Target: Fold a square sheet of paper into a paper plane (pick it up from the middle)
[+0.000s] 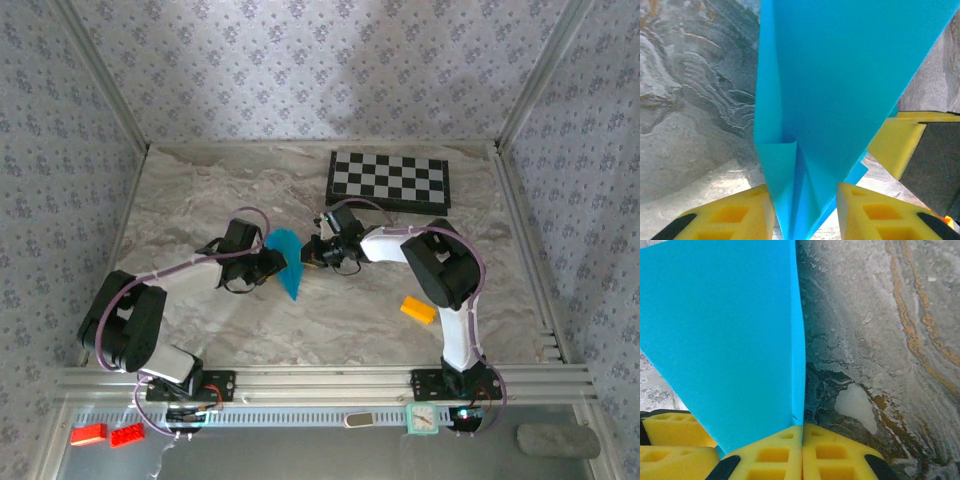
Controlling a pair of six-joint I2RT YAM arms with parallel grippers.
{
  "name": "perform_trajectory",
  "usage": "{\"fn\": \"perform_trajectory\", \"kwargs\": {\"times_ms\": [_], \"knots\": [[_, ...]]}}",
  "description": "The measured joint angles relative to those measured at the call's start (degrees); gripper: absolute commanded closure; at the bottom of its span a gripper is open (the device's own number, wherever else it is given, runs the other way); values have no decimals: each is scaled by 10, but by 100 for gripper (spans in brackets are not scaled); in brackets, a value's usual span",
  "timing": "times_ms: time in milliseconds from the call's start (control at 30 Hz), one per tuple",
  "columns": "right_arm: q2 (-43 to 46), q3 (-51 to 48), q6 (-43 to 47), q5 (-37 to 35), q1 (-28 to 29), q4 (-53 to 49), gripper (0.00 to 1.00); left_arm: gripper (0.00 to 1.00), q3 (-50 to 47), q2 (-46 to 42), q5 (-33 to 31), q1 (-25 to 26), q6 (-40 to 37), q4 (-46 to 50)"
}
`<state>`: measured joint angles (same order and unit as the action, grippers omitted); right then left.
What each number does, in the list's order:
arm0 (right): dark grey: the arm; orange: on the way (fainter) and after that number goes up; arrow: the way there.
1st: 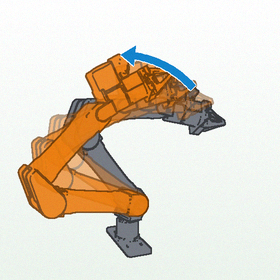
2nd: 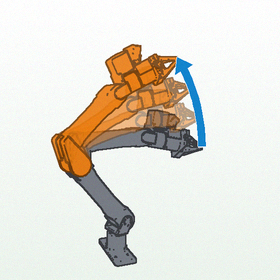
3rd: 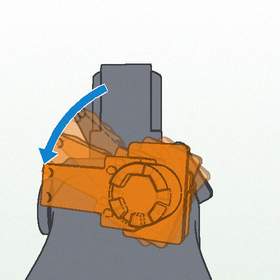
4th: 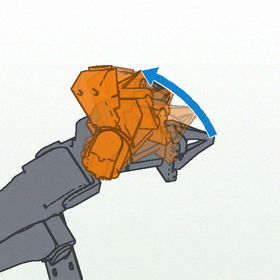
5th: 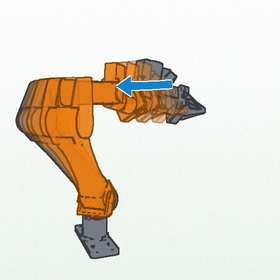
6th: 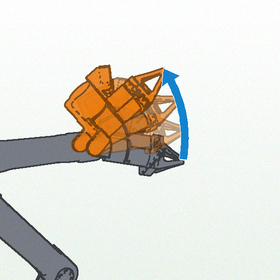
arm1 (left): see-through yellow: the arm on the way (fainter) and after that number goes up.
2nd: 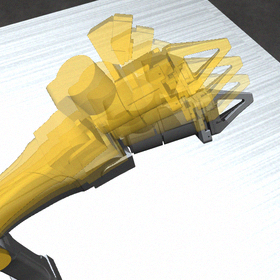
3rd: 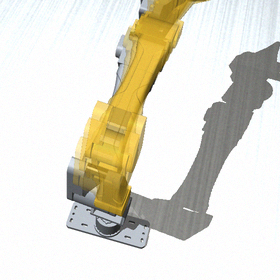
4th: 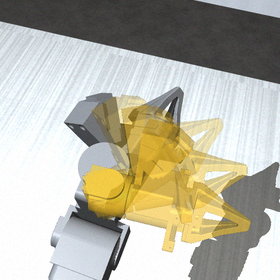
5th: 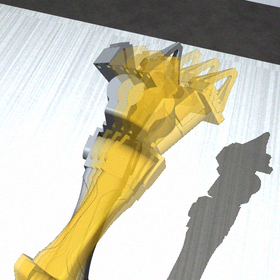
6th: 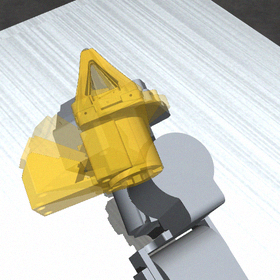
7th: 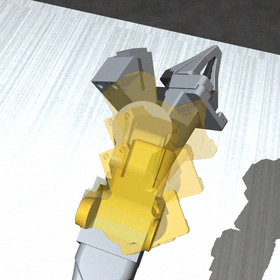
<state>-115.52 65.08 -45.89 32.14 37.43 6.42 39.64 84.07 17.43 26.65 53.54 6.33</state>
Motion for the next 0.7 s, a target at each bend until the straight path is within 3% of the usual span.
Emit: {"fn": "perform_trajectory", "kwargs": {"times_ms": [433, 700], "knots": [[0, 0, 0, 0, 0, 0, 92, 61, 1, -69, -23, 0, -20, 24], [0, 0, 0, 0, 0, 0, 92, 57, 1, -40, -17, 0, -20, 17]]}}
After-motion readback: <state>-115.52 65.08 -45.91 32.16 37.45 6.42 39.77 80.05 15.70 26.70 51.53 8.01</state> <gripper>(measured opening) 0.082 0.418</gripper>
